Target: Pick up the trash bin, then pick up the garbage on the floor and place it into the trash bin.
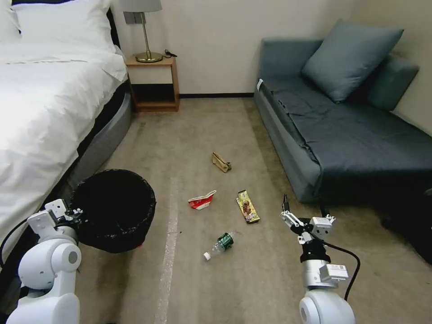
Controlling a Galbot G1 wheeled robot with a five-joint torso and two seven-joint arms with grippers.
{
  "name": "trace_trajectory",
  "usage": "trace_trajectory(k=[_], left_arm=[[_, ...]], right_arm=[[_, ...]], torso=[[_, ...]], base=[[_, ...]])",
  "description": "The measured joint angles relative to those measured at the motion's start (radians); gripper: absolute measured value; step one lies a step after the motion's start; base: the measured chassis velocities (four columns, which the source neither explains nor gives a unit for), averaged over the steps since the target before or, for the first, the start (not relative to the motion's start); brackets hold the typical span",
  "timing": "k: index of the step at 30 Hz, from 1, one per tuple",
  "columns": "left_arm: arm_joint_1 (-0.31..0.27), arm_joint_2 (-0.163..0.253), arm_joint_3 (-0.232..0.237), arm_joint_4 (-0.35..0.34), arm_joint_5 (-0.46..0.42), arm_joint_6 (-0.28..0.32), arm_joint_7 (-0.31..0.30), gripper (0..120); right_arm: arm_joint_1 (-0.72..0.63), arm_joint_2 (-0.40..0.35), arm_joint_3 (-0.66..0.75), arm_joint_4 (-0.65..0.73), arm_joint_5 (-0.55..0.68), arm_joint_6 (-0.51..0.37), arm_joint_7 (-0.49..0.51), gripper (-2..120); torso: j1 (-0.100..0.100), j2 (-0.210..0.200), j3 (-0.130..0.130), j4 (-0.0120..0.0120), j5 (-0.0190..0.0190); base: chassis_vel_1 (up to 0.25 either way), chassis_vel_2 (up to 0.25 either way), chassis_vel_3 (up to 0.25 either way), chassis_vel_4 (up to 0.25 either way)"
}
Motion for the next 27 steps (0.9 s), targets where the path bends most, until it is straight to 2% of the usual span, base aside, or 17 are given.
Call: trace_trajectory(k=[7, 12, 15, 16, 18, 20, 21, 23, 26, 27], left_arm=[[0.0, 0.006, -0.004, 0.004, -0.002, -0.007, 0.003, 3], [0.002, 0.009, -0.009, 0.005, -0.006, -0.009, 0.006, 3], [0.0, 0.015, -0.01, 0.007, -0.012, -0.009, 0.007, 3], [0.0, 0.015, -0.01, 0.007, -0.012, -0.009, 0.007, 3], [-0.005, 0.016, -0.007, 0.01, -0.013, -0.009, 0.007, 3], [-0.008, 0.013, -0.001, 0.015, -0.014, -0.009, 0.007, 3], [-0.008, 0.013, -0.001, 0.015, -0.014, -0.009, 0.007, 3], [-0.009, 0.008, 0.004, 0.02, -0.012, -0.01, 0.007, 3], [-0.009, -0.001, 0.009, 0.023, -0.004, -0.011, 0.008, 3], [-0.009, -0.001, 0.009, 0.023, -0.004, -0.011, 0.008, 3]], right_arm=[[0.0, 0.003, -0.006, -0.003, -0.012, -0.003, 0.007, 100], [0.013, -0.007, -0.044, -0.006, -0.003, -0.05, 0.053, 100], [0.047, -0.037, -0.122, 0.017, 0.106, -0.223, 0.152, 100], [0.047, -0.037, -0.122, 0.017, 0.106, -0.223, 0.152, 100], [0.087, -0.057, -0.196, 0.02, 0.261, -0.375, 0.253, 100], [0.127, -0.065, -0.261, -0.009, 0.384, -0.48, 0.325, 100], [0.127, -0.065, -0.261, -0.009, 0.384, -0.48, 0.325, 100], [0.184, -0.063, -0.331, -0.069, 0.506, -0.58, 0.415, 100], [0.277, -0.043, -0.408, -0.183, 0.683, -0.659, 0.556, 100], [0.277, -0.043, -0.408, -0.183, 0.683, -0.659, 0.556, 100]], torso=[[0.0, 0.0, 0.0, 0.0, 0.0], [0.0, 0.0, 0.0, -0.0001, 0.0], [0.0, 0.0, 0.0, -0.0001, -0.0001], [0.0, 0.0, 0.0, -0.0001, -0.0001], [0.0, 0.0, 0.0, 0.0001, 0.0], [0.0, 0.0, 0.0, 0.0001, -0.0001], [0.0, 0.0, 0.0, 0.0001, -0.0001], [0.0, 0.0, 0.0, -0.0001, -0.0001], [0.0, 0.0, 0.0, 0.0001, 0.0], [0.0, 0.0, 0.0, 0.0001, 0.0]], base=[[-0.136, 0.152, 0.135, -0.134], [-0.033, 0.036, 0.04, -0.058], [0.0, 0.0, 0.0, 0.0], [0.0, 0.0, 0.0, 0.0], [0.0, 0.0, 0.0, 0.0], [0.0, 0.0, 0.0, 0.0], [0.0, 0.0, 0.0, 0.0], [0.0, 0.0, 0.0, 0.0], [0.0, 0.0, 0.0, 0.0], [0.0, 0.0, 0.0, 0.0]])
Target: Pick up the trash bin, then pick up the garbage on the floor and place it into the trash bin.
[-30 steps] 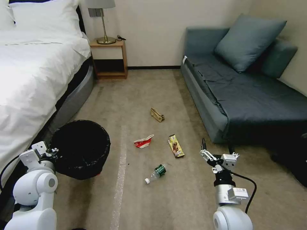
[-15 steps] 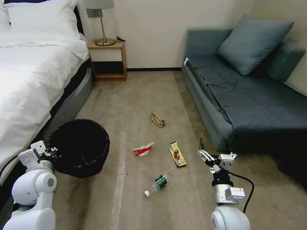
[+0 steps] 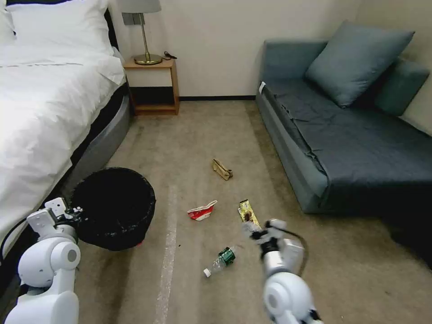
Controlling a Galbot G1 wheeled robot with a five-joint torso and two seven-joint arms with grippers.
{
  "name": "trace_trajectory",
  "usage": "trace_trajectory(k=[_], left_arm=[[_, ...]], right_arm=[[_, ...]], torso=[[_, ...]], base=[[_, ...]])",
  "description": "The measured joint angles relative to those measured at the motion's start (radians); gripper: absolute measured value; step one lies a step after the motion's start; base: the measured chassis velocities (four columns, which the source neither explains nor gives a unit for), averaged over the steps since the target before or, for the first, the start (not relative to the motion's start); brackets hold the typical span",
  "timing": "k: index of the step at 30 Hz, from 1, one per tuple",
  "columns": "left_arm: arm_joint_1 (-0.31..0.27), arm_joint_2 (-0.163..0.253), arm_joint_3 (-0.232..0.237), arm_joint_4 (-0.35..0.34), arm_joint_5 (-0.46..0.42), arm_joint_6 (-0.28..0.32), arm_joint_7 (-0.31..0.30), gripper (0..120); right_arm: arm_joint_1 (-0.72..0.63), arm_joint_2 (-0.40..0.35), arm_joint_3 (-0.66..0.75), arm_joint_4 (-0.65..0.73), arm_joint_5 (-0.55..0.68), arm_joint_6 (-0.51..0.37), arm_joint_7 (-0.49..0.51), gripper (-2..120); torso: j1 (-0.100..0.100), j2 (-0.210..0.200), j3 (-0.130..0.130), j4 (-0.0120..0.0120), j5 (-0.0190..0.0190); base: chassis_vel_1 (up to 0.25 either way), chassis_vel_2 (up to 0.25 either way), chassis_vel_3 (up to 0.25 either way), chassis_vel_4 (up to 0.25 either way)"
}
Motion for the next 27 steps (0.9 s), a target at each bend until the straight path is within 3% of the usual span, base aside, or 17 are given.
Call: trace_trajectory(k=[4, 13, 27], left_arm=[[0.001, -0.008, 0.003, 0.004, 0.011, -0.004, 0.0, 3], [0.0, -0.016, 0.007, 0.019, 0.027, -0.018, 0.002, 3], [-0.015, -0.016, 0.017, 0.025, 0.035, -0.023, 0.004, 3]], right_arm=[[0.075, 0.03, -0.076, -0.147, 0.113, -0.032, 0.091, 100], [0.174, 0.101, -0.103, -0.38, 0.098, -0.025, 0.108, 100], [0.254, 0.066, -0.106, -0.518, 0.089, -0.03, 0.087, 100]], torso=[[0.0, 0.0, 0.0, 0.0, 0.0], [0.0, 0.0, 0.0, 0.0, -0.0001], [0.0, 0.0, 0.0, -0.0002, 0.0001]], base=[[0.0, 0.0, 0.0, 0.0], [0.0, 0.0, 0.0, 0.0], [0.0, 0.0, 0.0, 0.0]])
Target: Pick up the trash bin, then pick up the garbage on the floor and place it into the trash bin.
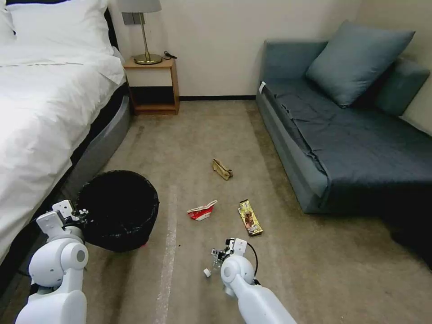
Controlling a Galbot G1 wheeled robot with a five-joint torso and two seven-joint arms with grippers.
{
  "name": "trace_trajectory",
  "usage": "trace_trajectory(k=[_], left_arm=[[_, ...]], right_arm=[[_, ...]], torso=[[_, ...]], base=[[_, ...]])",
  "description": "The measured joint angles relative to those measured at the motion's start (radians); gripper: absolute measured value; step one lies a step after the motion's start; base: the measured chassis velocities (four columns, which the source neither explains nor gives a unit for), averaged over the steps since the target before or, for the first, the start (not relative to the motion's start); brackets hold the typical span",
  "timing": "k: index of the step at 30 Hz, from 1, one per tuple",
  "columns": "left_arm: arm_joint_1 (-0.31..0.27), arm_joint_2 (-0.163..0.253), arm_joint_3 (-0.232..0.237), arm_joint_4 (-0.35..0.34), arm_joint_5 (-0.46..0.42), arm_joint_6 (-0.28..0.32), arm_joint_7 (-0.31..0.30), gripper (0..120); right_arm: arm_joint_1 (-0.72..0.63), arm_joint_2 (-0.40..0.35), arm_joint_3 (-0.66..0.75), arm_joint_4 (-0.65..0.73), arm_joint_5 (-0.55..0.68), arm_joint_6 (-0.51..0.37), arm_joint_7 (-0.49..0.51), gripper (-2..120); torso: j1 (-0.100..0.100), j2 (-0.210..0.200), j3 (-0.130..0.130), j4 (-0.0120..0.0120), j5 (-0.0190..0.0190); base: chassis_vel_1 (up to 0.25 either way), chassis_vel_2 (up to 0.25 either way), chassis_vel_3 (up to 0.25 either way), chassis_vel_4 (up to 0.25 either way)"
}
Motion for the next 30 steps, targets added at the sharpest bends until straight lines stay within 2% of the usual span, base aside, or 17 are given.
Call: trace_trajectory(k=[4, 7, 11, 12, 16, 17, 19, 20, 23, 30], left_arm=[[-0.002, -0.001, 0.0, 0.005, 0.004, -0.003, 0.001, 3], [-0.003, -0.001, 0.0, 0.007, 0.006, -0.005, 0.001, 3], [-0.002, -0.001, -0.002, 0.007, 0.007, -0.006, 0.002, 3], [-0.002, -0.001, -0.002, 0.007, 0.007, -0.006, 0.002, 3], [-0.001, -0.001, -0.003, 0.007, 0.007, -0.006, 0.002, 3], [-0.001, -0.001, -0.003, 0.007, 0.007, -0.006, 0.002, 3], [0.0, -0.001, -0.003, 0.006, 0.007, -0.006, 0.002, 3], [0.0, -0.001, -0.003, 0.006, 0.007, -0.006, 0.002, 3], [0.003, -0.003, -0.002, 0.002, 0.007, -0.007, 0.002, 3], [0.012, -0.006, 0.001, -0.006, 0.007, -0.007, 0.002, 3]], right_arm=[[0.007, 0.013, -0.004, -0.015, -0.001, 0.0, -0.003, 100], [0.01, 0.023, -0.009, -0.028, -0.006, 0.0, -0.005, 95], [0.014, 0.038, -0.016, -0.045, -0.022, 0.001, -0.016, 78], [0.014, 0.038, -0.016, -0.045, -0.022, 0.001, -0.016, 78], [0.011, 0.035, -0.019, -0.049, -0.042, 0.004, -0.028, 59], [0.011, 0.035, -0.019, -0.049, -0.042, 0.004, -0.028, 59], [0.008, 0.031, -0.021, -0.056, -0.057, 0.006, -0.035, 50], [0.008, 0.031, -0.021, -0.056, -0.057, 0.006, -0.035, 50], [0.004, 0.023, -0.026, -0.073, -0.089, 0.019, -0.051, 35], [-0.016, -0.011, -0.024, -0.003, -0.073, 0.019, -0.058, 17]], torso=[[0.0, 0.0, 0.0, 0.0, 0.0], [0.0, 0.0, 0.0, 0.0, 0.0], [0.0, 0.0, 0.0, 0.0, 0.0], [0.0, 0.0, 0.0, 0.0, 0.0], [0.0, 0.0, 0.0, 0.0, 0.0], [0.0, 0.0, 0.0, 0.0, 0.0], [0.0, 0.0, 0.0, 0.0, 0.0], [0.0, 0.0, 0.0, 0.0, 0.0], [0.0, 0.0, 0.0, 0.0001, 0.0001], [0.0, 0.0, 0.0, 0.0, 0.0]], base=[[0.0, 0.0, 0.0, 0.0], [0.0, 0.0, 0.0, 0.0], [0.0, 0.0, 0.0, 0.0], [0.0, 0.0, 0.0, 0.0], [0.0, 0.0, 0.0, 0.0], [0.0, 0.0, 0.0, 0.0], [0.0, 0.0, 0.0, 0.0], [0.0, 0.0, 0.0, 0.0], [0.0, 0.0, 0.0, 0.0], [0.0, 0.0, 0.0, 0.0]])
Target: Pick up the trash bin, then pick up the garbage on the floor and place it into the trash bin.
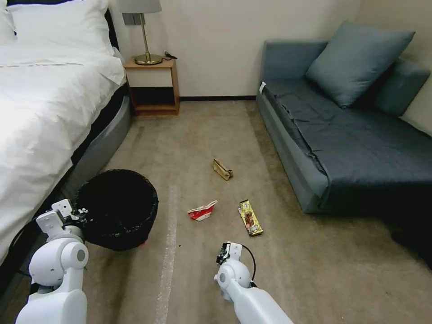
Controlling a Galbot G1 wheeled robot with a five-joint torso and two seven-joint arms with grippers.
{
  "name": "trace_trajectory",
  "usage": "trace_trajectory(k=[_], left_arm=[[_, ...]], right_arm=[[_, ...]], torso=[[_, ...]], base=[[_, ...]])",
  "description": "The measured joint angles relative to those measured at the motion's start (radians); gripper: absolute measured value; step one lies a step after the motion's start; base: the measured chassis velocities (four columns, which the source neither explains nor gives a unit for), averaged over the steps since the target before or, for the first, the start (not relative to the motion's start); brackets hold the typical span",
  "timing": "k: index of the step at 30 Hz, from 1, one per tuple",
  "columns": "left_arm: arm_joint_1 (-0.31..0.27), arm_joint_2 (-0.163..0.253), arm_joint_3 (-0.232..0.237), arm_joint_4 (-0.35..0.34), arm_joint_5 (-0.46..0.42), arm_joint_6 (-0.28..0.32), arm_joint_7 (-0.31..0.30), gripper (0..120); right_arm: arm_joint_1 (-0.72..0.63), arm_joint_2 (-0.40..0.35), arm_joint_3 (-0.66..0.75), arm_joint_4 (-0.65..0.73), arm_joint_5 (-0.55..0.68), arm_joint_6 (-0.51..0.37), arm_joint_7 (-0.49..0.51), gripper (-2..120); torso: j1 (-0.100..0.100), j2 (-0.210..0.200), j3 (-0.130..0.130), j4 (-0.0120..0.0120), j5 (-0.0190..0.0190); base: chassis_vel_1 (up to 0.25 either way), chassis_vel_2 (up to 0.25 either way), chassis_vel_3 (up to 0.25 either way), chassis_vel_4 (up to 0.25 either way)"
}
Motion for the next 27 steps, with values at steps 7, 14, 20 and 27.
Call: trace_trajectory(k=[7, 14, 20, 27], left_arm=[[0.013, -0.002, 0.014, -0.008, 0.002, -0.001, 0.0, 3], [0.025, -0.011, 0.053, -0.001, 0.012, -0.001, 0.0, 3], [0.026, -0.021, 0.086, 0.006, 0.014, 0.002, -0.001, 3], [0.035, -0.04, 0.118, 0.016, 0.023, 0.005, -0.001, 3]], right_arm=[[-0.023, -0.072, 0.005, 0.212, 0.051, -0.008, 0.005, 8], [-0.007, -0.14, -0.026, 0.565, 0.241, -0.027, 0.006, 8], [0.042, -0.151, -0.119, 0.68, 0.336, -0.01, 0.009, 8], [0.106, -0.104, -0.255, 0.632, 0.345, 0.016, 0.009, 8]], torso=[[0.0, 0.0, 0.0, 0.0, 0.0002], [0.0, 0.0, 0.0, 0.0, 0.0], [0.0, 0.0, 0.0, 0.0, 0.0], [0.0, 0.0, 0.0, 0.0001, -0.0001]], base=[[0.0, 0.0, 0.0, 0.0], [0.0, 0.0, 0.0, 0.0], [0.0, 0.0, 0.0, 0.0], [0.0, 0.0, 0.0, 0.0]])
